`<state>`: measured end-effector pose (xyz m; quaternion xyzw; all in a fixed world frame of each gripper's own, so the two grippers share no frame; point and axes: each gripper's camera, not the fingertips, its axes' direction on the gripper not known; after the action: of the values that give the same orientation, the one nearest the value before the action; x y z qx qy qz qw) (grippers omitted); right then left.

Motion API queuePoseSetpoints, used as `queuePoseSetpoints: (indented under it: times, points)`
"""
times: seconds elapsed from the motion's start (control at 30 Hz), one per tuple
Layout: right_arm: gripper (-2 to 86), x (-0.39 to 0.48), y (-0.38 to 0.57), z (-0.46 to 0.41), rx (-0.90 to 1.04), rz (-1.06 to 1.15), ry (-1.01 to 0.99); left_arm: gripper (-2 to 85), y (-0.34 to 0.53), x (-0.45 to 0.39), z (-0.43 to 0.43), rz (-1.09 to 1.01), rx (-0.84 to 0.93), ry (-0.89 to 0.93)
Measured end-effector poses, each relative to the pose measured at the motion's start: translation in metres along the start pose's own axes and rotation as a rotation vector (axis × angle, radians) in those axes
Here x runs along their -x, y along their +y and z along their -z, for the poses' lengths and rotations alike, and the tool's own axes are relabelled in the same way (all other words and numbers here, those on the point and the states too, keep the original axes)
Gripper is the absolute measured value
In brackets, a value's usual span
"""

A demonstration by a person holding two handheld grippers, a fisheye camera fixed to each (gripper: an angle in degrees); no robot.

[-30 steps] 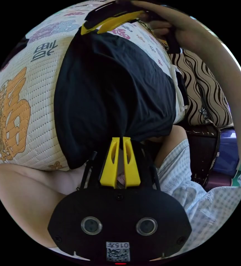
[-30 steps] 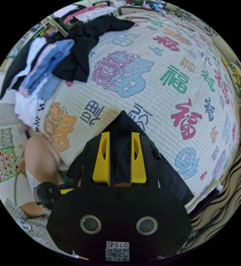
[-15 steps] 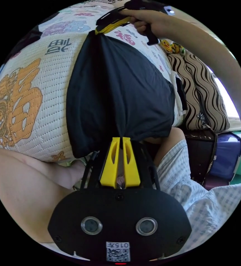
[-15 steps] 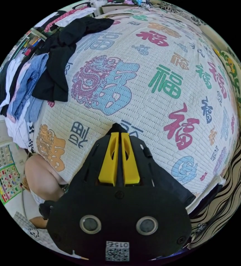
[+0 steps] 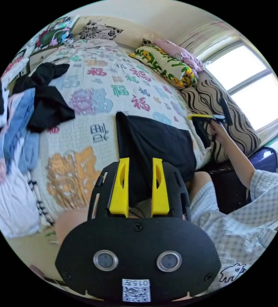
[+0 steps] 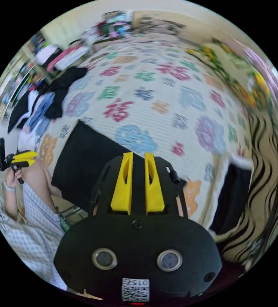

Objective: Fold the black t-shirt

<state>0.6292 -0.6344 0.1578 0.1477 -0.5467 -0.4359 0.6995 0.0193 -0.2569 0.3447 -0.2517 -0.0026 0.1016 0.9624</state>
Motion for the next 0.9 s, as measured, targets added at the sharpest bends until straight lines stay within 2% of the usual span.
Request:
queuePoseSetpoints:
  times: [0.13, 0.23, 0.37, 0.47, 0.6, 0.67, 0.9]
  points:
    - [11.4, -0.12, 0.061, -0.014, 0.029, -0.366, -0.21, 13.4, -0.075, 0.014, -0.025, -0.025, -0.002, -0.086]
    - [11.9, -0.156, 0.083, -0.026, 0.009, -0.432, -0.24, 13.9, -0.119, 0.015, -0.062, -0.043, 0.096, -0.129]
    - [11.7, -0.18, 0.086, -0.047, 0.053, -0.444, -0.355, 14.2, -0.151, 0.007, -0.094, -0.067, 0.188, -0.173]
    - [7.5, -0.189, 0.083, -0.06, 0.083, -0.407, -0.44, 13.4, -0.165, 0.008, -0.11, -0.011, 0.22, -0.11]
    - [2.4, -0.201, 0.084, -0.065, 0.135, -0.335, -0.396, 5.4, -0.174, -0.001, -0.117, -0.069, 0.271, -0.227]
    - [1.0, -0.213, 0.086, -0.063, 0.135, -0.337, -0.424, 2.1, -0.178, -0.003, -0.115, -0.109, 0.287, -0.215]
    - [-0.8, -0.242, 0.078, -0.045, 0.121, -0.282, -0.378, 0.3, -0.205, 0.003, -0.068, -0.105, 0.136, -0.13]
